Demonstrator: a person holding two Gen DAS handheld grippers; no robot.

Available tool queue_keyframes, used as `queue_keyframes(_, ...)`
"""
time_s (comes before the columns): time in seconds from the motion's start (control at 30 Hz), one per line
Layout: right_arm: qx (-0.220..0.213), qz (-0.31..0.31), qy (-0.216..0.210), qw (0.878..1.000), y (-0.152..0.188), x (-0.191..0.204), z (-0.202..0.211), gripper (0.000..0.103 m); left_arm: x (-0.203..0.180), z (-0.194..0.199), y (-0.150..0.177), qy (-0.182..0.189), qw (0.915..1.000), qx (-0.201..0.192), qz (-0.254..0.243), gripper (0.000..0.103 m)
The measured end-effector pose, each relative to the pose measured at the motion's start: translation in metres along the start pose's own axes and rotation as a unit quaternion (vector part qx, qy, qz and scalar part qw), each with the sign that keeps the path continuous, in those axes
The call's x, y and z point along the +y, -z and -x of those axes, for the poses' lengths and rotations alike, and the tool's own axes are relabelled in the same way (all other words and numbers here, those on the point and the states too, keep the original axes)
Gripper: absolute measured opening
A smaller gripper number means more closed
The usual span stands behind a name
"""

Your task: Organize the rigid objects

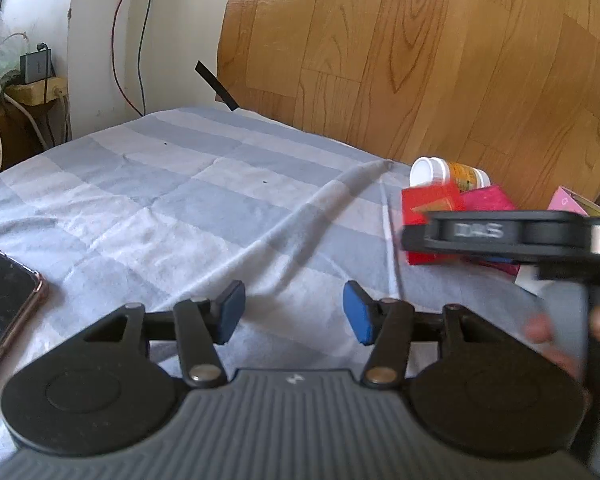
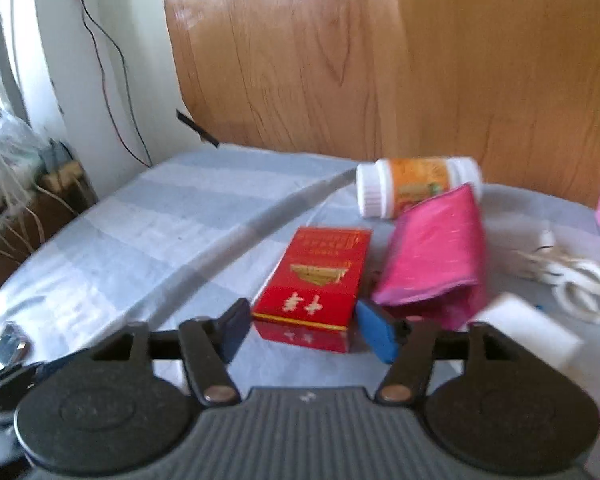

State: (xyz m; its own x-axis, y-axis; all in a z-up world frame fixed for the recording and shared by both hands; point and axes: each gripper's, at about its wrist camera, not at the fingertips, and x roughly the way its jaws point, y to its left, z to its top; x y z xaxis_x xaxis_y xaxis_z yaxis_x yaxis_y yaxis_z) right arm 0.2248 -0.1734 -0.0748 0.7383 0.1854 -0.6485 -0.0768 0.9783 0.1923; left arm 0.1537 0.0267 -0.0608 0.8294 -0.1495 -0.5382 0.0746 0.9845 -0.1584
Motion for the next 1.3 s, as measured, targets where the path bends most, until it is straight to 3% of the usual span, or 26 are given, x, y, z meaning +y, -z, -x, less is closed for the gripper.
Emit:
queue_keyframes(0.07, -0.009, 0.016, 0.026, 1.0, 0.001, 0.005, -0.008, 0.064, 0.0, 0.0, 0.001, 0.001, 1.0, -0.001, 0.001, 0.056)
queue_keyframes(0.1, -0.013, 0.039, 0.047, 0.998, 0.003, 0.009, -0.009, 0.043, 0.0, 0.0, 0.001, 0.002, 1.0, -0.001, 0.002, 0.056)
queue_keyframes(0.13, -0.013, 0.048, 0.048, 0.998, 0.004, 0.008, -0.006, 0.03, 0.0, 0.0, 0.0, 0.002, 1.0, -0.001, 0.002, 0.056)
queue_keyframes(0.17, -0.007, 0.041, 0.032, 0.999, 0.005, 0.003, -0.001, 0.025, 0.0, 0.0, 0.0, 0.002, 1.0, -0.002, 0.002, 0.056)
queue_keyframes(0.33, 0.002, 0.068, 0.015, 0.998, 0.031, -0.011, 0.041, 0.024, 0.001, 0.0, 0.0, 0.014, 0.9999, -0.003, -0.001, 0.056)
queue_keyframes(0.53, 0.001, 0.088, -0.023, 0.996, 0.098, -0.04, 0.132, 0.023, -0.006, 0.007, 0.003, 0.069, 0.9972, 0.004, -0.028, 0.062)
queue_keyframes(0.6, 0.018, 0.064, -0.068, 0.995, 0.117, -0.06, 0.162, 0.023, -0.016, 0.016, 0.009, 0.108, 0.9933, 0.014, -0.04, 0.065)
queue_keyframes(0.7, 0.036, -0.008, -0.124, 0.992, 0.145, -0.106, 0.204, 0.024, -0.045, 0.033, 0.022, 0.208, 0.9763, 0.034, -0.05, 0.068)
queue_keyframes(0.73, 0.034, -0.03, -0.123, 0.991, 0.153, -0.121, 0.217, 0.025, -0.057, 0.039, 0.027, 0.233, 0.9699, 0.039, -0.057, 0.068)
queue_keyframes(0.8, 0.014, -0.069, -0.077, 0.995, 0.169, -0.152, 0.241, 0.029, -0.084, 0.048, 0.033, 0.279, 0.9563, 0.049, -0.073, 0.068)
queue_keyframes(0.83, -0.001, -0.086, -0.049, 0.995, 0.175, -0.167, 0.253, 0.045, -0.096, 0.05, 0.035, 0.293, 0.9516, 0.054, -0.077, 0.068)
queue_keyframes(0.87, -0.02, -0.103, -0.021, 0.994, 0.181, -0.178, 0.264, 0.049, -0.109, 0.051, 0.036, 0.305, 0.9467, 0.063, -0.082, 0.068)
queue_keyframes(0.97, -0.05, -0.104, 0.053, 0.992, 0.192, -0.192, 0.289, 0.048, -0.138, 0.055, 0.045, 0.327, 0.9364, 0.081, -0.099, 0.068)
queue_keyframes(1.13, -0.068, -0.033, 0.038, 0.996, 0.197, -0.168, 0.293, 0.053, -0.171, 0.063, 0.054, 0.338, 0.926, 0.094, -0.138, 0.068)
queue_keyframes(1.3, -0.058, 0.042, 0.022, 0.997, 0.194, -0.144, 0.267, 0.053, -0.17, 0.07, 0.051, 0.315, 0.9317, 0.129, -0.127, 0.068)
